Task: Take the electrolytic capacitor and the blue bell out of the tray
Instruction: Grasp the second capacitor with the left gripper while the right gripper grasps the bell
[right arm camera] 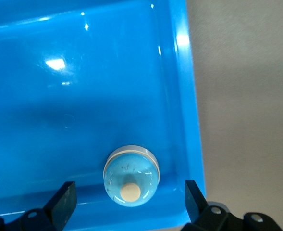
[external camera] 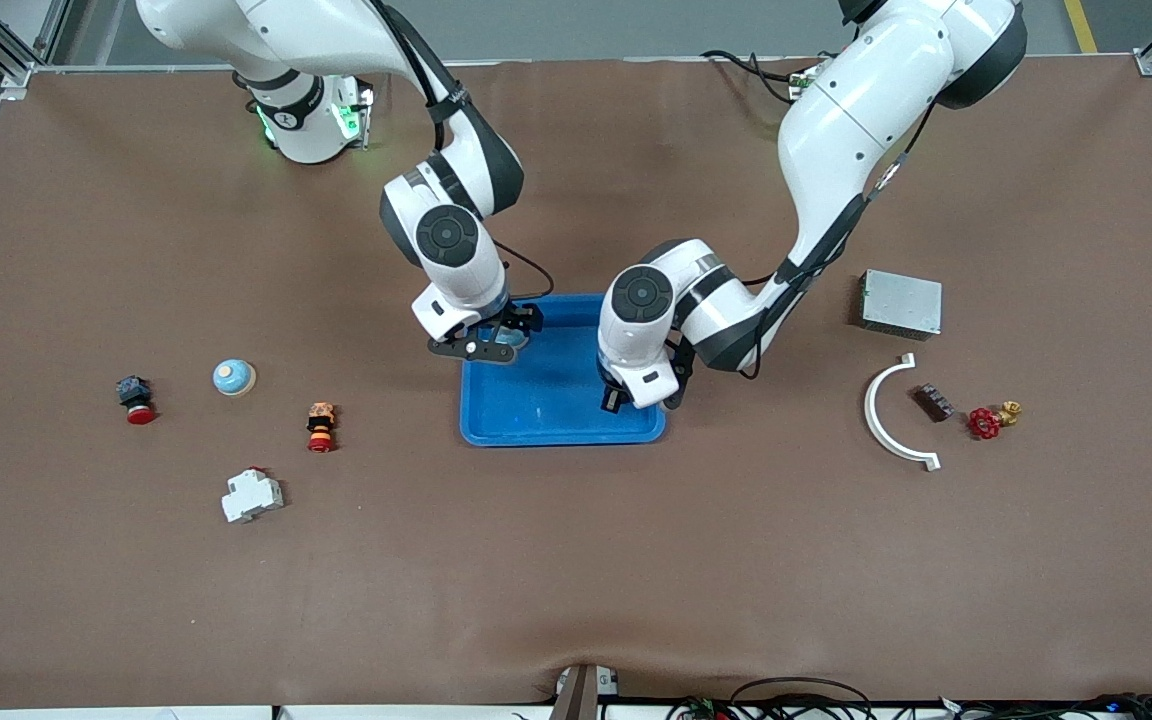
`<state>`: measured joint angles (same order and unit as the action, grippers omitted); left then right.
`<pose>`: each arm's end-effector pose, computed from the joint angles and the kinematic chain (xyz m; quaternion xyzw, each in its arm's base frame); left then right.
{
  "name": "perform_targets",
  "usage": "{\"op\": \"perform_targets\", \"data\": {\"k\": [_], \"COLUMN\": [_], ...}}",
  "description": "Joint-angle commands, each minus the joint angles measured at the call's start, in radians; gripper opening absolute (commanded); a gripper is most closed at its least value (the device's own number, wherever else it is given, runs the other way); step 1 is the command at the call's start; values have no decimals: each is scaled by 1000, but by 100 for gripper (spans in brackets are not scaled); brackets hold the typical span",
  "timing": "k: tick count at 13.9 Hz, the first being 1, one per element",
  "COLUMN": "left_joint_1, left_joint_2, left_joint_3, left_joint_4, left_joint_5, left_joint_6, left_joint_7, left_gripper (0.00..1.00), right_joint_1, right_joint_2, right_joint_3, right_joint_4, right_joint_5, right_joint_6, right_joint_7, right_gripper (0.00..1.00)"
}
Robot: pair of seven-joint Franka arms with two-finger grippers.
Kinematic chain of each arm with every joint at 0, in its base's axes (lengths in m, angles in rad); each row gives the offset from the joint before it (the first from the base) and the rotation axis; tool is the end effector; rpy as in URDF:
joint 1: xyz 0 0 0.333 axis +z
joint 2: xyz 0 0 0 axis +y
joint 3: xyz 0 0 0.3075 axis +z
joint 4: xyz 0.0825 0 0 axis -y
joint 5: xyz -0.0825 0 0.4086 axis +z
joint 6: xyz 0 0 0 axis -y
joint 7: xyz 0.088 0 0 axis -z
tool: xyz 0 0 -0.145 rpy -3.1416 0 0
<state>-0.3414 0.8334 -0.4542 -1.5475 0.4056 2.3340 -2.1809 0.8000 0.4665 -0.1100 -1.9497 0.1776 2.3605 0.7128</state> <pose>0.5394 -0.4795 0.1365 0.8110 0.5843 -0.0131 0.0283 0.4783 0.4030 0.1717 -0.9965 0.0708 0.0424 0.0113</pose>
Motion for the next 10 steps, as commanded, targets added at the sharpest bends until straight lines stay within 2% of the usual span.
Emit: {"op": "perform_targets", "data": {"k": [1,6,10], "left_joint_1": [-10,41,131], "left_joint_2": [-26,-132,-246], "left_joint_3": [6,0,-11], "left_joint_4": [26,40,0], "left_joint_5": [27,27,-36], "left_joint_6": [2,-76,-199], "left_joint_7": [-10,62,281], "left_gripper": [0,0,0], "right_joint_1": [31,36,45], "right_joint_2": [32,73,101], "right_joint_3": [-14,-14,-14], "right_joint_4": [2,2,6], "right_joint_5": [17,16,14], "right_joint_6": [39,42,43], "right_joint_7": [31,25,20], "right_gripper": [100,100,100]}}
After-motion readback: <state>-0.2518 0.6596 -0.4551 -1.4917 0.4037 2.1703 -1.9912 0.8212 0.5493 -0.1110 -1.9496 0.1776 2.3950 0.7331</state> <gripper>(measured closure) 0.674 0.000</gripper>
